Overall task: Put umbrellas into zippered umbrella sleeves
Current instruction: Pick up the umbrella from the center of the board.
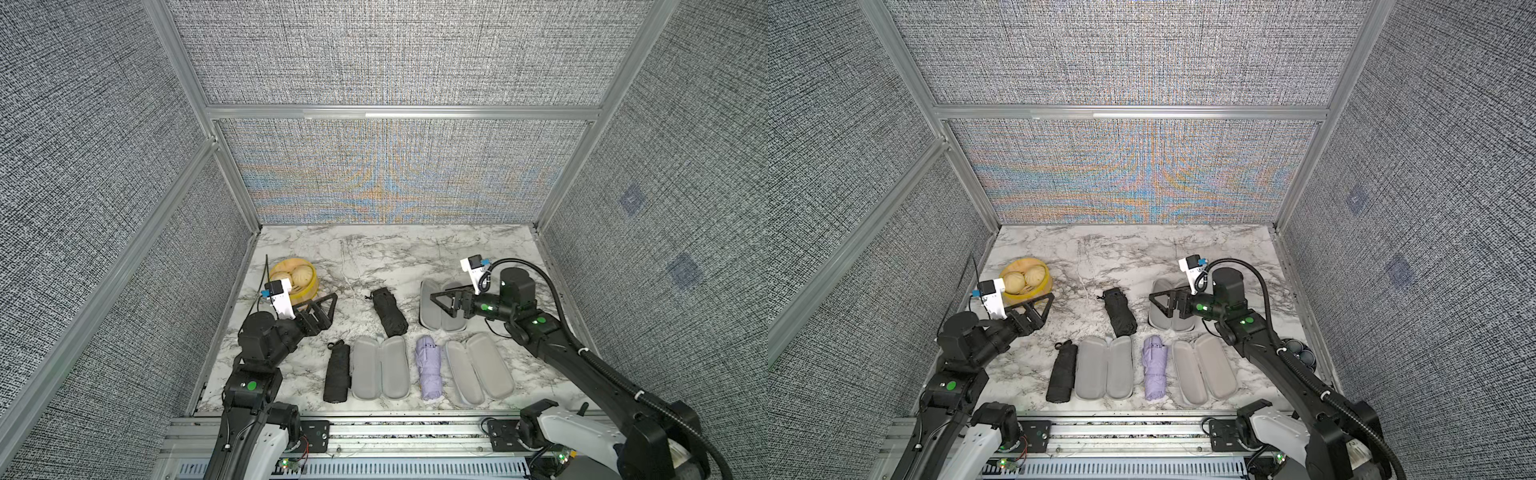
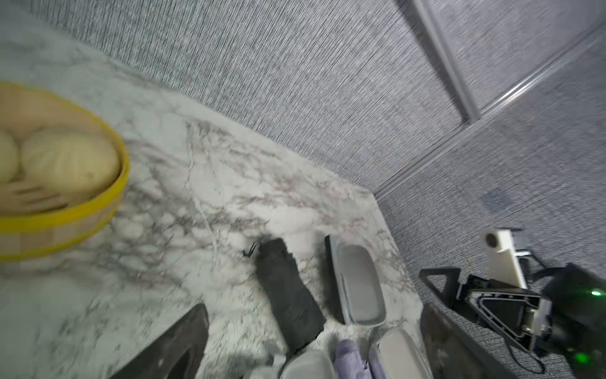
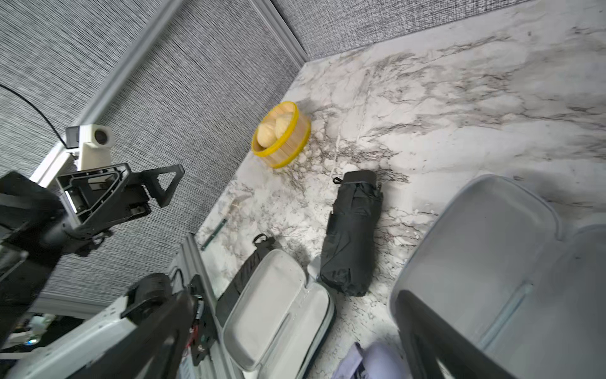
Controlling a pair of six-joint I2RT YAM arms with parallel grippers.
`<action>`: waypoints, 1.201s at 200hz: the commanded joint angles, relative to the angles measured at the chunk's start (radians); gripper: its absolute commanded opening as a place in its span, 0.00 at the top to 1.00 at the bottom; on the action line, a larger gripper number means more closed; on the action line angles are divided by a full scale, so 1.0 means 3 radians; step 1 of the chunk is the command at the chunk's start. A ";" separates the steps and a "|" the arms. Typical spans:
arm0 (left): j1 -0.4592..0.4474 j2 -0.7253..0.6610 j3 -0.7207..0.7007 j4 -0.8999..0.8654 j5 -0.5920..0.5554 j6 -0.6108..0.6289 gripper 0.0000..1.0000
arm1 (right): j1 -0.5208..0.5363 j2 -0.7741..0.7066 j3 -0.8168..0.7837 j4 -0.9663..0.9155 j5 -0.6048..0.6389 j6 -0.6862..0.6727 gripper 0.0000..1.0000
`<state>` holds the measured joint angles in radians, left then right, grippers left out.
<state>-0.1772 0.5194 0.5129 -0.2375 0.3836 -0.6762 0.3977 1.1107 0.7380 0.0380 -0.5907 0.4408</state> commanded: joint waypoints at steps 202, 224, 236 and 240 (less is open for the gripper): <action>-0.1690 0.1787 0.0003 -0.1463 -0.1460 -0.0366 0.26 | 0.0490 0.0158 0.0175 -0.0607 0.0425 -0.0589 0.01; -0.1704 0.1861 -0.0035 -0.1310 -0.1339 -0.0364 0.27 | 0.0487 0.0145 0.0163 -0.0612 0.0441 -0.0590 0.01; -0.1728 0.1916 -0.0027 -0.1341 -0.1424 -0.0387 0.26 | 0.0488 0.0140 0.0156 -0.0625 0.0455 -0.0591 0.01; -0.1731 0.1931 -0.0031 -0.1346 -0.1434 -0.0394 0.26 | 0.0485 0.0138 0.0154 -0.0629 0.0460 -0.0587 0.01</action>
<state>-0.6891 1.0779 0.5041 -0.6598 -0.0414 -0.7895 0.5434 1.1584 0.7841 -0.1303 -0.4541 0.2676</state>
